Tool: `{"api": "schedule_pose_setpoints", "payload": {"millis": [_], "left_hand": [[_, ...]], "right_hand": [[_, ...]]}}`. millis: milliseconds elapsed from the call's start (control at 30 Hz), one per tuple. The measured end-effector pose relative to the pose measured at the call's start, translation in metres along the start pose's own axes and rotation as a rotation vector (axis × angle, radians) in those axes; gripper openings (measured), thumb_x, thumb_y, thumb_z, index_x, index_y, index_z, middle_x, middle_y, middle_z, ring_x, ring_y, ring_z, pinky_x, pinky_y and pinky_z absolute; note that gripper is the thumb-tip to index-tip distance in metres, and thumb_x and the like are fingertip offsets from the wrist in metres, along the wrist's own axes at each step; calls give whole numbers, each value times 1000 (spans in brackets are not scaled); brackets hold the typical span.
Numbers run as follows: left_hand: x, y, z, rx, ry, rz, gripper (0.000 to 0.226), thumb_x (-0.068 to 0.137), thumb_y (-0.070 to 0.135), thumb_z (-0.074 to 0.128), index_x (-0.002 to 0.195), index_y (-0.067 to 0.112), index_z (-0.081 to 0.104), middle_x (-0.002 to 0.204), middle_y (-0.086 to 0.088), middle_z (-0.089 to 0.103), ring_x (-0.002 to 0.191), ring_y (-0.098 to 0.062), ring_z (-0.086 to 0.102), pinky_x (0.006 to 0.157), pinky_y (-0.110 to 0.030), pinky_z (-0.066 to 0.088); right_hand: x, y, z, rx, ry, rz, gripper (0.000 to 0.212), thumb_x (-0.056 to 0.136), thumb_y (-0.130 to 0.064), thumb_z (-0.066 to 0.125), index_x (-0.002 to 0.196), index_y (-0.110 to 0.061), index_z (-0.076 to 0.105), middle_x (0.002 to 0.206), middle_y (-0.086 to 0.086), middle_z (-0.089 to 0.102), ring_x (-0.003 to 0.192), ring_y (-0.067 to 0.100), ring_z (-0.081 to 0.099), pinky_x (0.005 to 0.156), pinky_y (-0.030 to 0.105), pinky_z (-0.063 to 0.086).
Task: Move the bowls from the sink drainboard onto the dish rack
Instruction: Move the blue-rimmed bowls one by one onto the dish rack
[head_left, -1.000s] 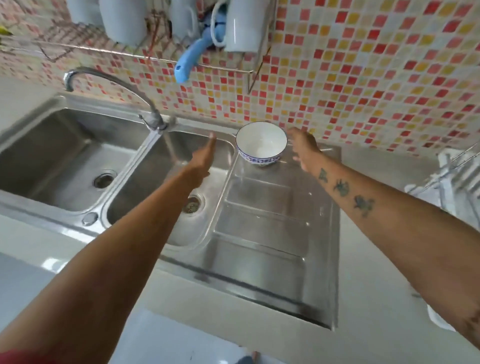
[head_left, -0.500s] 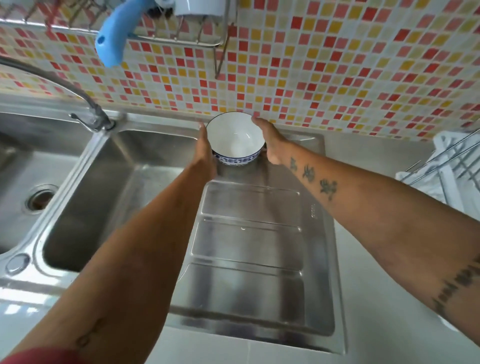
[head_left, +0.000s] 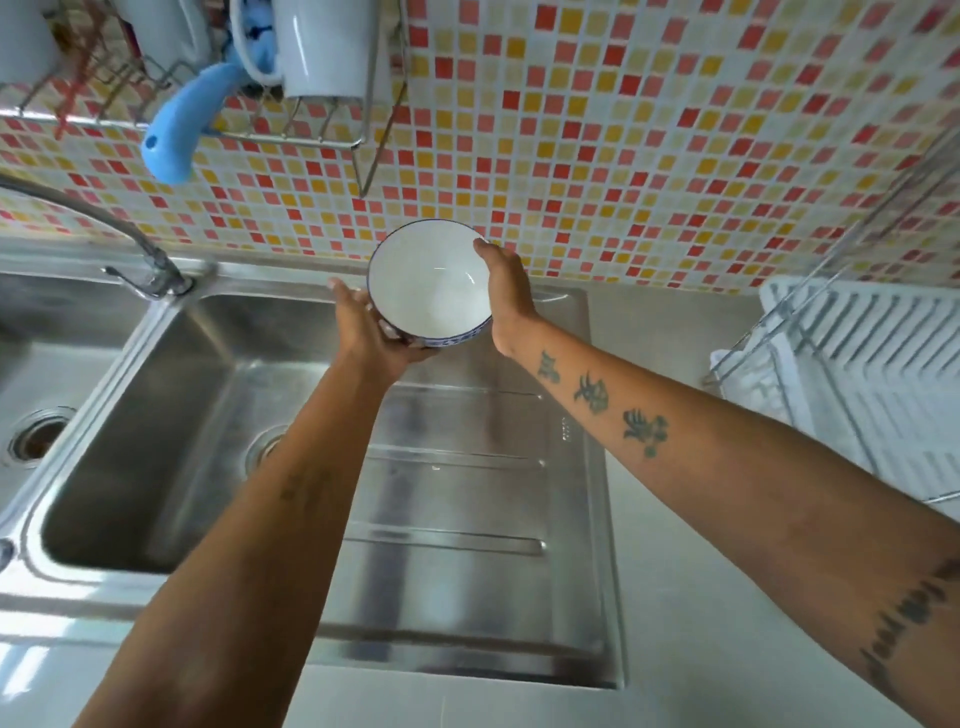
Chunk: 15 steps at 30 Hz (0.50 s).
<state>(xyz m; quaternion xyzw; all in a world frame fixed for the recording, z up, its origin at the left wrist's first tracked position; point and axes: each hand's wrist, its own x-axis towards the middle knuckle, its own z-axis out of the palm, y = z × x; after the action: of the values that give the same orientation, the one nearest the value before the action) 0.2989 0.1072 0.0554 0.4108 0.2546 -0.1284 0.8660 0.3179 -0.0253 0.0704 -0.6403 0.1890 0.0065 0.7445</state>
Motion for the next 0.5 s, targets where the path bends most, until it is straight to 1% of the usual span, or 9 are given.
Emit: {"api": "schedule_pose_setpoints", "payload": {"millis": [33, 100, 133, 167, 233, 300, 400, 467, 500], "left_hand": [[-12, 1, 3, -11, 0, 1, 69, 94, 68, 11, 119, 23, 58, 98, -12, 61, 99, -36, 59, 87, -62, 49], [-39, 4, 13, -12, -55, -15, 67, 91, 70, 25, 128, 25, 59, 125, -13, 62, 112, -37, 57, 77, -50, 54], [-54, 5, 19, -20, -99, -19, 66, 88, 71, 32, 131, 28, 58, 134, -12, 60, 116, -38, 56, 77, -46, 53], [-72, 6, 27, -39, -156, -33, 66, 85, 71, 38, 131, 30, 59, 136, -11, 60, 117, -39, 56, 81, -48, 51], [-111, 4, 44, -79, -291, -25, 62, 81, 68, 49, 128, 30, 63, 129, -12, 66, 114, -43, 60, 90, -62, 47], [-158, 0, 65, -81, -376, 12, 55, 83, 63, 54, 120, 26, 68, 117, -16, 72, 105, -48, 65, 86, -72, 46], [-213, -22, 94, -92, -430, -15, 49, 74, 54, 63, 109, 22, 73, 115, -21, 72, 97, -54, 66, 79, -72, 48], [-242, -38, 111, -108, -453, -19, 61, 67, 54, 68, 118, 21, 70, 120, -22, 69, 100, -56, 64, 81, -70, 48], [-256, -45, 121, -101, -475, -14, 63, 72, 57, 66, 124, 22, 66, 122, -22, 68, 103, -56, 63, 83, -70, 48]], "right_hand": [[-12, -10, -2, -1, 12, -42, 50, 89, -39, 53, 128, -9, 53, 124, 11, 58, 110, 28, 57, 89, 39, 48], [-41, -35, -8, -20, 2, -129, 47, 90, -40, 51, 126, -11, 56, 125, 10, 60, 110, 26, 57, 89, 40, 47], [-56, -49, -12, -25, -2, -163, 48, 89, -44, 50, 125, -13, 58, 125, 9, 61, 109, 26, 58, 89, 41, 48], [-74, -64, -17, -33, -3, -194, 51, 86, -48, 48, 123, -15, 60, 123, 9, 62, 108, 26, 59, 89, 42, 49], [-108, -94, -34, -39, 26, -249, 52, 83, -53, 46, 117, -16, 63, 116, 6, 65, 105, 25, 59, 86, 41, 48], [-141, -123, -57, -70, 60, -295, 48, 85, -51, 48, 115, -17, 63, 119, 4, 65, 108, 25, 59, 85, 38, 45], [-188, -152, -101, -110, 46, -313, 51, 90, -50, 45, 124, -15, 58, 129, 5, 60, 116, 27, 56, 88, 38, 41], [-216, -163, -130, -114, 24, -326, 48, 93, -49, 44, 129, -19, 55, 129, -3, 55, 116, 22, 53, 91, 35, 39], [-231, -170, -144, -111, 21, -350, 46, 93, -49, 44, 128, -20, 55, 126, -6, 55, 114, 19, 52, 91, 34, 40]]}}
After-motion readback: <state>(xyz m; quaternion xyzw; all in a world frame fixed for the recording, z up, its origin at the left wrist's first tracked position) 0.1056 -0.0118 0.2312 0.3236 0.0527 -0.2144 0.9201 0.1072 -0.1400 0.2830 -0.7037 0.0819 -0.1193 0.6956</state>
